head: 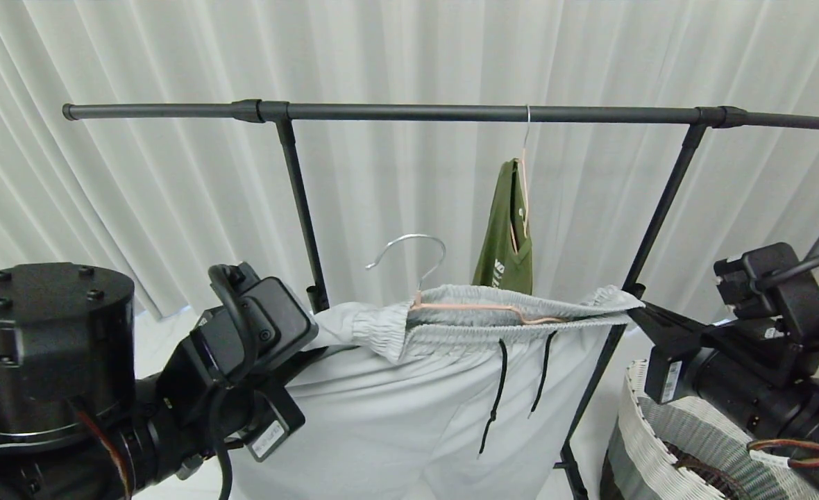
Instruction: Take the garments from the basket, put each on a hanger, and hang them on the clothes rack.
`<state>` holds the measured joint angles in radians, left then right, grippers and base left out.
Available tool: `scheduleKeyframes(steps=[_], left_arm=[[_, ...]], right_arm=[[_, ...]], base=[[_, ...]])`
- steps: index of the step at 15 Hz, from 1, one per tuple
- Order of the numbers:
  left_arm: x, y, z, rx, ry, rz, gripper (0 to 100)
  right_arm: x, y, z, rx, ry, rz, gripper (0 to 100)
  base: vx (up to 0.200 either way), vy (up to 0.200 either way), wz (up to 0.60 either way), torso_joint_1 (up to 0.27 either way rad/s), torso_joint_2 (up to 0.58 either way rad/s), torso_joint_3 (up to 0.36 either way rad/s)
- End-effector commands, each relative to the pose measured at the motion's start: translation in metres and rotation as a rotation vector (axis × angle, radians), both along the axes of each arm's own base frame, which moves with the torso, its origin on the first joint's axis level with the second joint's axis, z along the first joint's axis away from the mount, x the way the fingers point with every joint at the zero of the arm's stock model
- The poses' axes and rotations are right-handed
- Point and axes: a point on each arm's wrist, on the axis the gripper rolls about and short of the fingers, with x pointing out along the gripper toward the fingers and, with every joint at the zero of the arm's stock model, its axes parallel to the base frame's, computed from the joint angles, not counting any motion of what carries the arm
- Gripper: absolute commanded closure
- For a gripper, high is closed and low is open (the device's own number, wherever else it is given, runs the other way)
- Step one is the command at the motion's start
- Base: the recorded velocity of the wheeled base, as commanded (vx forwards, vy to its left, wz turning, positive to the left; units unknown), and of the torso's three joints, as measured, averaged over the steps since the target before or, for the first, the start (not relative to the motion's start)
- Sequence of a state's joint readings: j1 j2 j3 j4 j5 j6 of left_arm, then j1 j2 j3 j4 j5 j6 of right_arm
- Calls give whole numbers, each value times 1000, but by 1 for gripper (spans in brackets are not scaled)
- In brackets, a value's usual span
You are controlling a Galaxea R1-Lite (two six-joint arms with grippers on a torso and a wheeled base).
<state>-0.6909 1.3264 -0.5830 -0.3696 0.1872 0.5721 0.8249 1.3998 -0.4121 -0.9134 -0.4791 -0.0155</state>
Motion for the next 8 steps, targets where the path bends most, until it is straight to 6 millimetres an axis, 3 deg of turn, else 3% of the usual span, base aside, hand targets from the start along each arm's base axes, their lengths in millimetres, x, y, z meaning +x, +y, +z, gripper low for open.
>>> scheduleKeyframes(steps=[1,5,8], left_arm=[[3,-3,-4,17,14,5,100],[10,-6,1,-58,14,191,100],[1,-17,3,-156,42,197,100]], right_arm=[[-10,7,3,-13,-17,61,100],[-23,13,2,-96,-54,138,100],[-35,25,-1,-123,-54,220,100]], base=[[0,0,0,0,0,0],[0,0,0,0,0,0],[0,0,0,0,0,0]])
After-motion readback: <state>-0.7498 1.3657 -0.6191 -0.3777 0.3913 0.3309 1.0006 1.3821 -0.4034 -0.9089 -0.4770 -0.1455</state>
